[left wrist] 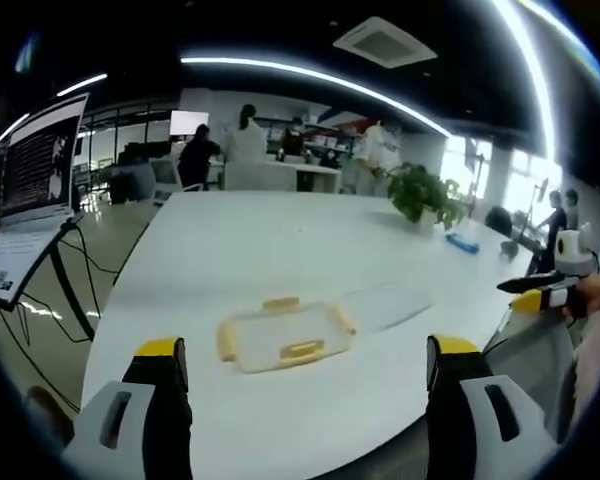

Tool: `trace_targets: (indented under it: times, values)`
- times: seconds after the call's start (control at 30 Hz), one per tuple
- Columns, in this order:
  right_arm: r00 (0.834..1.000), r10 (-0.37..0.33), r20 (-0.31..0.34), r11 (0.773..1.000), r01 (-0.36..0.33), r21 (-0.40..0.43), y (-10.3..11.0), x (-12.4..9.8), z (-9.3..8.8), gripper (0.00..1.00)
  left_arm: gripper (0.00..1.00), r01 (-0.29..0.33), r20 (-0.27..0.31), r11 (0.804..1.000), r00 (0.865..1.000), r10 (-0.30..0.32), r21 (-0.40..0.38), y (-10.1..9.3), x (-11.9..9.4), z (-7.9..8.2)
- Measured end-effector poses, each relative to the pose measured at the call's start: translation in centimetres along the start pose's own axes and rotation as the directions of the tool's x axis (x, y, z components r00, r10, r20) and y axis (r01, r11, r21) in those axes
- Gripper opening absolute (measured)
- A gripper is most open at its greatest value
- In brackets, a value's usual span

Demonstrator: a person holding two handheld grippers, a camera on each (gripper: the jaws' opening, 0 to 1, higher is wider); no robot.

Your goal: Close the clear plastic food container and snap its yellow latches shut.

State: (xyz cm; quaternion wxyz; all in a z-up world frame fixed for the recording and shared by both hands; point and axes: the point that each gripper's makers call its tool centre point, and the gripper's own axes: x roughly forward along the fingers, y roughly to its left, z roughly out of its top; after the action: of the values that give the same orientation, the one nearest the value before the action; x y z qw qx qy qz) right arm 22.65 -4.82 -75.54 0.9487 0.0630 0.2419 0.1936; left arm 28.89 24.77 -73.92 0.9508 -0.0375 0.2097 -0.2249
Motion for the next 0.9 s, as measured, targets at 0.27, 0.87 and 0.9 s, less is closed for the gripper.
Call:
trace_targets:
  times: [0.27,0.87,0.9]
  values:
    - [0.999,0.019,-0.030,1.000,-0.020,-0.022,0.3,0.3,-0.1,0.74,0.99,0.003,-0.014,1.000,1.000,-0.003,0.001,-0.2,0.0,-0.2]
    - [0.998,0.040,-0.056,0.995,-0.045,-0.084,0.8,1.5,0.8,0.72,0.98,0.010,-0.027,1.000,1.000,-0.009,0.026,1.3,1.3,-0.1]
    - [0.998,0.041,-0.054,0.996,-0.045,-0.081,0.8,1.6,0.9,0.72,0.98,0.012,-0.028,1.000,1.000,-0.011,0.025,1.2,1.3,-0.1]
